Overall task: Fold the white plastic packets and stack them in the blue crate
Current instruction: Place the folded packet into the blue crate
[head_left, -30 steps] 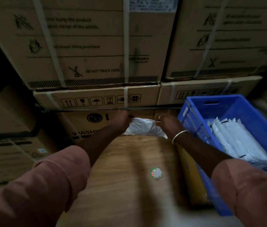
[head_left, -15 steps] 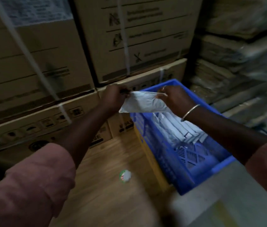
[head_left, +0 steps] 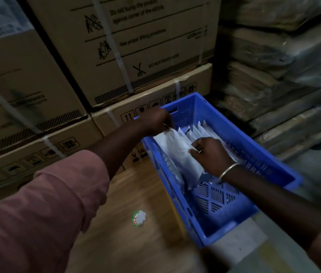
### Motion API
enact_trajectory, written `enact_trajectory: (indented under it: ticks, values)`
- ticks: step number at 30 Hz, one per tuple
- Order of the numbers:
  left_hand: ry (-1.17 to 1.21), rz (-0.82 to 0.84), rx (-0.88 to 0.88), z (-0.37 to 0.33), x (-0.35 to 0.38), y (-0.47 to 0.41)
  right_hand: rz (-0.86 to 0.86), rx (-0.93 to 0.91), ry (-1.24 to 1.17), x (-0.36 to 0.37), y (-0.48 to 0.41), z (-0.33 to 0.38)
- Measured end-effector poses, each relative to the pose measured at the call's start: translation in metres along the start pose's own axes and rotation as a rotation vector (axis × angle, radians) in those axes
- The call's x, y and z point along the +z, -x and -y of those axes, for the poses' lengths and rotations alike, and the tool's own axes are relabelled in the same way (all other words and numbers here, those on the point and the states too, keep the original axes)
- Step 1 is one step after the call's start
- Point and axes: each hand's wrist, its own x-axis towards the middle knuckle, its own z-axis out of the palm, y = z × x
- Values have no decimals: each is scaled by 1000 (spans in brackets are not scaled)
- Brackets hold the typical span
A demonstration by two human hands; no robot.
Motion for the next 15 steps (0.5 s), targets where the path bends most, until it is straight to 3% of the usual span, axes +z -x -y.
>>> enact_trajectory:
  ticks: [4, 15]
  values:
    - [-92, 128, -33, 5, 8, -5, 102, 46, -57, 29, -3, 4]
    - [-195, 301, -142, 0, 49, -12, 301, 61, 157, 95, -8, 1]
